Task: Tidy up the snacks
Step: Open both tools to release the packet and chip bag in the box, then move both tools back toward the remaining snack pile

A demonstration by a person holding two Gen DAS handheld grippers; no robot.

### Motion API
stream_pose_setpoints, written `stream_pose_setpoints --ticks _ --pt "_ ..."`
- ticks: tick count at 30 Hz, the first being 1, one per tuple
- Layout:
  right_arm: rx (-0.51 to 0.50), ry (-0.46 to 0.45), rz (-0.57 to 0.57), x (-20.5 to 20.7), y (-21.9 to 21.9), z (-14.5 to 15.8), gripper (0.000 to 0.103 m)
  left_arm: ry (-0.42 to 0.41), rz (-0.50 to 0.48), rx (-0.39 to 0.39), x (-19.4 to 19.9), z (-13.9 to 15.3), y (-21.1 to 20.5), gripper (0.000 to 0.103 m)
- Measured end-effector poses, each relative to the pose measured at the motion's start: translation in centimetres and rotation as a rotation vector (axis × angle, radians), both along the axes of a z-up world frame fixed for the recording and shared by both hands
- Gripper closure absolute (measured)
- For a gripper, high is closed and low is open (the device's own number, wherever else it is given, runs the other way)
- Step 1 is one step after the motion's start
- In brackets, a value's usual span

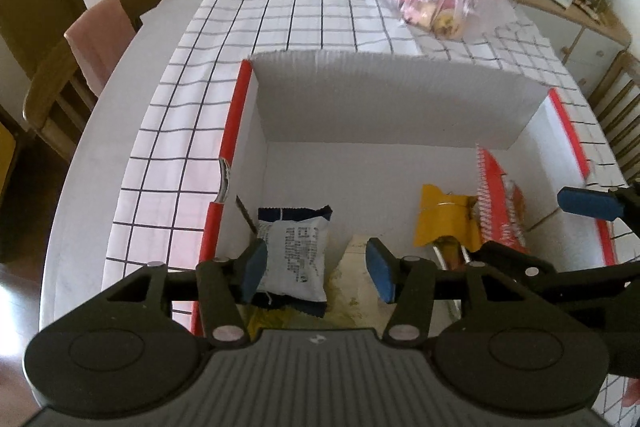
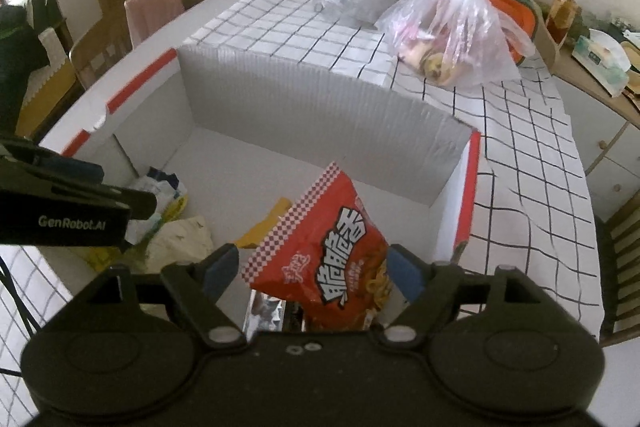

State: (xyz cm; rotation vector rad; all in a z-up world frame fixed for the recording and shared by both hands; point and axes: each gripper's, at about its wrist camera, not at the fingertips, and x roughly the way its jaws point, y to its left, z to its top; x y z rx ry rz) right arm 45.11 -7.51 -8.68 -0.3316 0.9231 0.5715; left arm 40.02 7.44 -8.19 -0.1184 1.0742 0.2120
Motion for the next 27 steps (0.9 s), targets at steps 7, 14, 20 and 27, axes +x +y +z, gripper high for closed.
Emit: stream_pose_setpoints --ticks 7,14,20,27 --pt "0.053 -0.038 -0.027 -1.8 -1.4 2.9 0.018 -0.057 -0.011 -0.004 -2.0 2.4 -0.5 0.046" --pt "0.104 -0.075 -0.051 -4.2 -2.8 5.6 0.014 -0.119 -0.028 -0.003 -4.9 4.9 -0.9 0.044" --pt "0.143 -0.104 -0.055 -7.0 -3.8 7.7 0.012 -0.171 -0.047 -0.007 -7.9 7.1 -1.6 0.042" --pt "0.186 -0.128 -0.046 -10.7 -4.9 9.5 0.01 -0.227 -0.064 0.0 -11.8 9.2 -2.4 0.037"
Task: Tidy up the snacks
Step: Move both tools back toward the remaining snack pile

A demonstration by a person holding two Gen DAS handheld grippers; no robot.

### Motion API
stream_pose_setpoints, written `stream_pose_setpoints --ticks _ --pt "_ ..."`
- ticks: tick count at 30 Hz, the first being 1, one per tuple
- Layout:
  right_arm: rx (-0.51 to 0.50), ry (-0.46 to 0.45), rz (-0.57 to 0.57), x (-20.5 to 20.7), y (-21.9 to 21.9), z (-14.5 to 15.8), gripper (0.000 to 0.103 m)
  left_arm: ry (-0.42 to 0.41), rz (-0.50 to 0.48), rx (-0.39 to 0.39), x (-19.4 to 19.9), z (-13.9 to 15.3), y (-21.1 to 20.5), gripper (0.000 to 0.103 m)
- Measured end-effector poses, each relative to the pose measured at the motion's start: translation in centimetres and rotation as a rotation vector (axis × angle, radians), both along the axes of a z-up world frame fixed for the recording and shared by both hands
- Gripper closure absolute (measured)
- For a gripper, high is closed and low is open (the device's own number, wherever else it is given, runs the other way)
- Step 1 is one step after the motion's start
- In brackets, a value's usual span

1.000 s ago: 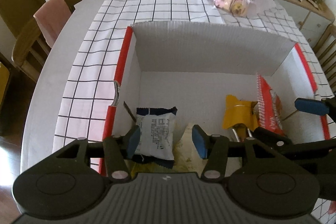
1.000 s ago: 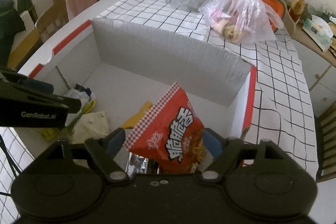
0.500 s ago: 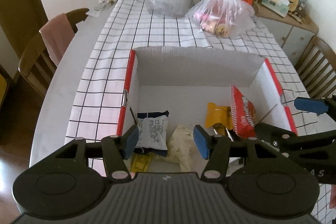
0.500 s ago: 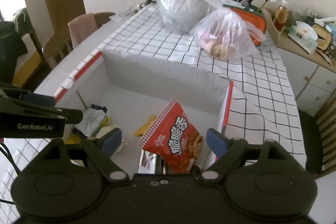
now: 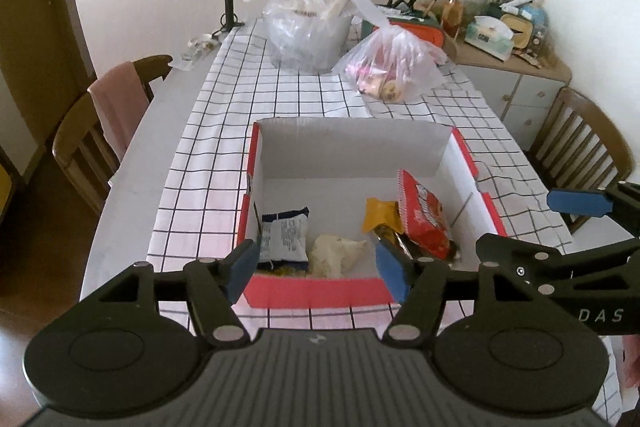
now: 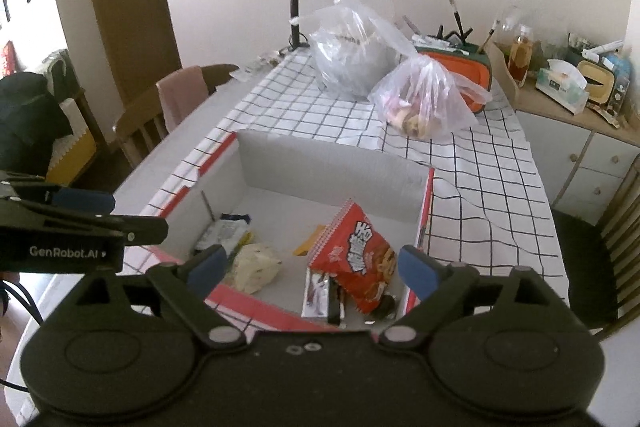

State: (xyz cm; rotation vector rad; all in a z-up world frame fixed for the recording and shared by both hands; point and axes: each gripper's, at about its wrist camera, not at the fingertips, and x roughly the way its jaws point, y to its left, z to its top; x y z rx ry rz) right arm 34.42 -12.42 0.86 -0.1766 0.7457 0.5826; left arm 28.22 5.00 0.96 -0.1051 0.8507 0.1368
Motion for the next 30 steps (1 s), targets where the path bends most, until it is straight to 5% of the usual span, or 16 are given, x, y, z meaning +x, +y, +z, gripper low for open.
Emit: stream_pose_setpoints --ticks 6,16,30 --pt "0.025 -0.018 0.014 -3.2 -1.0 0.9 0.001 -0.029 -0.017 -0.01 -3.1 0.9 -0.5 0.033" --pt "0.05 0.001 0.027 -7.3 -2.1 0.9 0.0 -0.04 -0.042 -0.022 -7.3 0.6 -1.0 0.03" --pt "0.04 0.117 -0.02 -10.1 -3.5 -3.1 0.0 0.047 -0.055 -0.061 -11.0 -3.3 -1.0 0.03"
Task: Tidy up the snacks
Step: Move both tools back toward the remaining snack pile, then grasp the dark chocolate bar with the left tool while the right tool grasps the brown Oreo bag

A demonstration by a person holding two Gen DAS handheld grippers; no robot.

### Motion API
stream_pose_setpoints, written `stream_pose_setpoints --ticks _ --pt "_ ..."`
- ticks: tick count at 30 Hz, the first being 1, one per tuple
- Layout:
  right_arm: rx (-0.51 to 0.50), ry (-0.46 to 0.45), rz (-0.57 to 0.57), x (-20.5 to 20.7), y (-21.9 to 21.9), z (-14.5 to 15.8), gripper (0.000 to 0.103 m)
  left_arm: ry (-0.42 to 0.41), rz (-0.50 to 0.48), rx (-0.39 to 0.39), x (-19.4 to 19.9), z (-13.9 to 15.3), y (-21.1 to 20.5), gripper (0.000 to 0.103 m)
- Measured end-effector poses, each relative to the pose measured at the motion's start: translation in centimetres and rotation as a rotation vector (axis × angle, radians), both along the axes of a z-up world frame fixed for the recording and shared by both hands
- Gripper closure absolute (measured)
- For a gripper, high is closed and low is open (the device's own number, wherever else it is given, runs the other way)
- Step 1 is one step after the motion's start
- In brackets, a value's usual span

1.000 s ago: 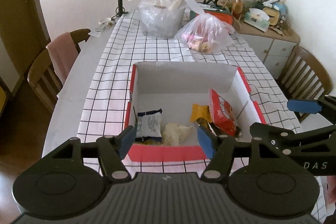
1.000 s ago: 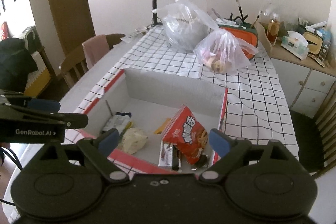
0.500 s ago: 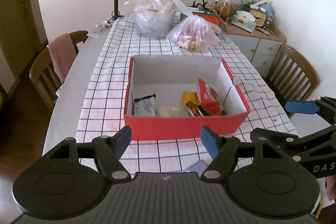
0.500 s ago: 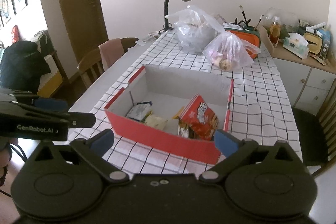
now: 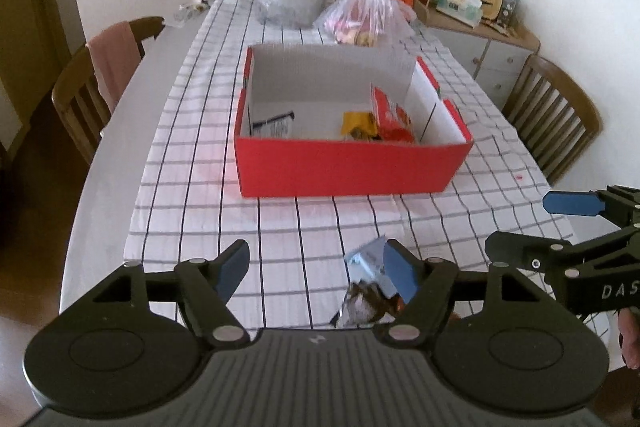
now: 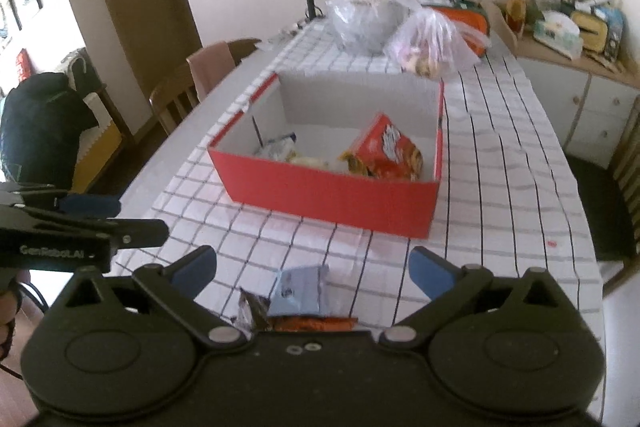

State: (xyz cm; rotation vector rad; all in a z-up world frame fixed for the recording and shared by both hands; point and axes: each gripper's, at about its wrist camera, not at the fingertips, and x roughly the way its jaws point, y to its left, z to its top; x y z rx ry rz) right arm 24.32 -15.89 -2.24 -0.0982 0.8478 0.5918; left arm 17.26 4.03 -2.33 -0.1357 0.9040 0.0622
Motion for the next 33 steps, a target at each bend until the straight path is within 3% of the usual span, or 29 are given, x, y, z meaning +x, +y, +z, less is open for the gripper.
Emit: stream_pose_setpoints --ticks 19,33 --pt "-0.066 0.207 -0.069 0.6 0.9 -7.4 0.0 0.107 -0.214 0.008 -1.0 -6.6 -2.9 0.03" --pt "-0.15 0.304 -0.035 1.7 3.1 -12.2 0.003 0.166 -0.365 0.045 -0.6 -9.5 -5.4 0.03"
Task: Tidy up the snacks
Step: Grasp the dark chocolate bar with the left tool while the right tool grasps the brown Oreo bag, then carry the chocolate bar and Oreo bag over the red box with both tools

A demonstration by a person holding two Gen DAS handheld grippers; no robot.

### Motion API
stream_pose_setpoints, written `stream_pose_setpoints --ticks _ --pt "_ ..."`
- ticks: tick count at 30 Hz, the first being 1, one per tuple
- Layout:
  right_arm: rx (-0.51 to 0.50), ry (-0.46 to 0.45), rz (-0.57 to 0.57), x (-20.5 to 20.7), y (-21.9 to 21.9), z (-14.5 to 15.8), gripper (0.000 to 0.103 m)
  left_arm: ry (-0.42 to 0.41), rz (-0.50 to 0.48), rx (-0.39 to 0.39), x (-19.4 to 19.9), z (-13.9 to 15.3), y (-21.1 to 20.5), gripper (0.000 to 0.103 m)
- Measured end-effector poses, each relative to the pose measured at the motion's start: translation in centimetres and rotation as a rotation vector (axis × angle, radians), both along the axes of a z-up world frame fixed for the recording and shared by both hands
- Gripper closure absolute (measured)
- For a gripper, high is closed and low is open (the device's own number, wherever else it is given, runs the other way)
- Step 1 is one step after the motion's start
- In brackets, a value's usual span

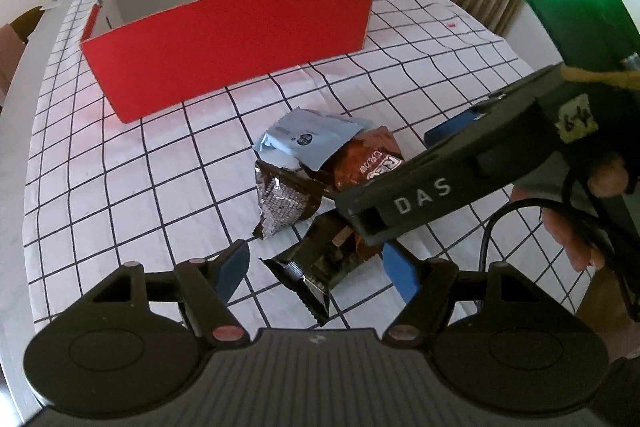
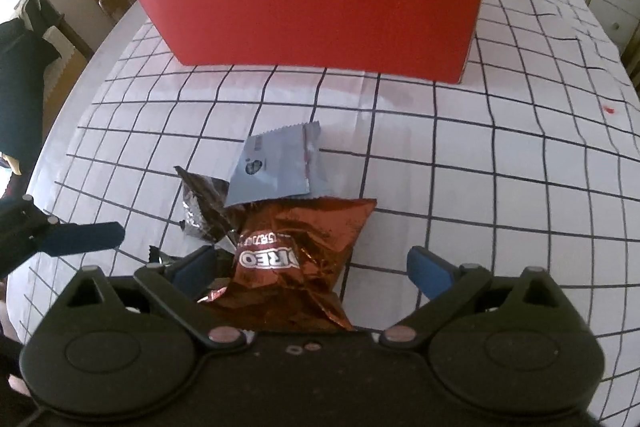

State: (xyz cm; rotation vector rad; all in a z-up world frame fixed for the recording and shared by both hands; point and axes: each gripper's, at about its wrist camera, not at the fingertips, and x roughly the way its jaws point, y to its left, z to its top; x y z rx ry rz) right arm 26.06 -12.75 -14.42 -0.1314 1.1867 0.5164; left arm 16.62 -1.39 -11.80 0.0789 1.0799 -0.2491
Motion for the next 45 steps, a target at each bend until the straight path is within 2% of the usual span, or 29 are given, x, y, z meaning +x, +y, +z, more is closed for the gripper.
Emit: stream_pose_setpoints --ticks 12,20,31,33,35,37,40,45 --pt "0.044 0.042 0.012 0.7 -0.9 -0.6 0.022 0.0 -0.114 0.075 1.2 -1.0 -1.7 0.03" --pt "0.079 0.058 0.024 0.4 -1.6 -0.2 0.048 0.019 -0.153 0.073 1.7 -2.0 -2.4 0.03" --pt "0.085 0.048 -0.009 0.1 -4.1 0.4 0.052 0.046 -0.162 0.078 1.7 -3.4 -2.9 0.03" --pt "0.09 0.05 -0.015 -0.1 -4.3 0.4 0.052 0.047 -0.151 0.081 1.7 -3.5 -2.9 0.036" --pt "0.096 0.053 -0.023 -0.2 -4.5 0.4 0.052 0.057 -0.134 0.087 1.7 -3.7 -2.9 0.049" --pt "0.1 0.056 -0.032 -0.4 -4.7 0.5 0.052 0.062 -0.112 0.073 1.8 -3.7 -2.6 0.052" --pt "0.102 0.055 -0.046 -0.6 -4.9 0.5 0.053 0.05 -0.091 0.074 1.4 -3.7 -2.8 0.063" --pt "0.111 0.044 -0.078 -1.1 -5.3 0.9 0.054 0.056 -0.026 0.054 1.0 -3.7 -2.7 0.068"
